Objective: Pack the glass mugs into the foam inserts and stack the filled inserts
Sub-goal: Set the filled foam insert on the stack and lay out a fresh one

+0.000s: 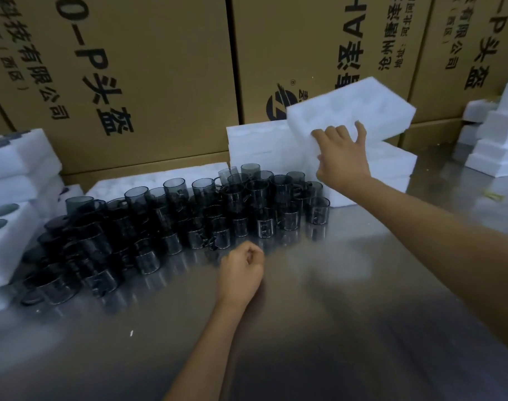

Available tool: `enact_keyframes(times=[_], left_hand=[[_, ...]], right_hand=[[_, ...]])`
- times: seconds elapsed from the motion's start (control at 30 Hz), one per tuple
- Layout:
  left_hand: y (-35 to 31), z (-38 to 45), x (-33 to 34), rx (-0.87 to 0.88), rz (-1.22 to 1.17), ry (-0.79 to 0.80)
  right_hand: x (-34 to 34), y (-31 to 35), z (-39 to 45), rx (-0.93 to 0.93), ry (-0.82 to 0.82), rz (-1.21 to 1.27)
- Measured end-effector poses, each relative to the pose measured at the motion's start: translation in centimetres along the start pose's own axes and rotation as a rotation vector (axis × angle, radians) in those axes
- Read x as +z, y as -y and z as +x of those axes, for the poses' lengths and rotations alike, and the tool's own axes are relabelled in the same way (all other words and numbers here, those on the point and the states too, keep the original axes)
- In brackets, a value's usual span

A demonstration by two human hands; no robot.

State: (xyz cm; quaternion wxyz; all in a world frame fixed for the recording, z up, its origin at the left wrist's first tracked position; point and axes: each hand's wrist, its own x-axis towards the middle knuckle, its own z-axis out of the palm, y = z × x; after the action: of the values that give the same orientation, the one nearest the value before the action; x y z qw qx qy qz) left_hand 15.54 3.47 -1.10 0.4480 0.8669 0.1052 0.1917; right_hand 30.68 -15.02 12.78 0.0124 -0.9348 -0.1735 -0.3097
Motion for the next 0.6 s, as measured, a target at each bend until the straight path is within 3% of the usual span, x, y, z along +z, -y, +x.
enact_keyframes(times=[0.2, 0.37, 0.47, 0.53, 0.6], left_hand=[[0.2, -0.5, -1.4, -0.102, -0.417, -0.147], [0.5, -2.1, -3.4, -0.288, -0.950, -0.275], [0.8, -3.9, -5.2, -0.307, -1.140, -0.237], [1.1, -4.9, -6.5, -0.318, -1.221, -0.120], [1.3, -6.0, -8.0, -0.337, -1.183, -0.024]], right_hand=[[-6.3, 7.1, -7.6, -0.161, -0.145, 0.221], [-8.6, 13.2, -16.5, -0.294, -0.027, 0.370], [-8.8, 15.6, -20.0, -0.351, 0.112, 0.408], [-8.6, 16.7, -21.7, -0.383, 0.181, 0.430], [-8.5, 17.6, -23.1, -0.423, 0.214, 0.449]])
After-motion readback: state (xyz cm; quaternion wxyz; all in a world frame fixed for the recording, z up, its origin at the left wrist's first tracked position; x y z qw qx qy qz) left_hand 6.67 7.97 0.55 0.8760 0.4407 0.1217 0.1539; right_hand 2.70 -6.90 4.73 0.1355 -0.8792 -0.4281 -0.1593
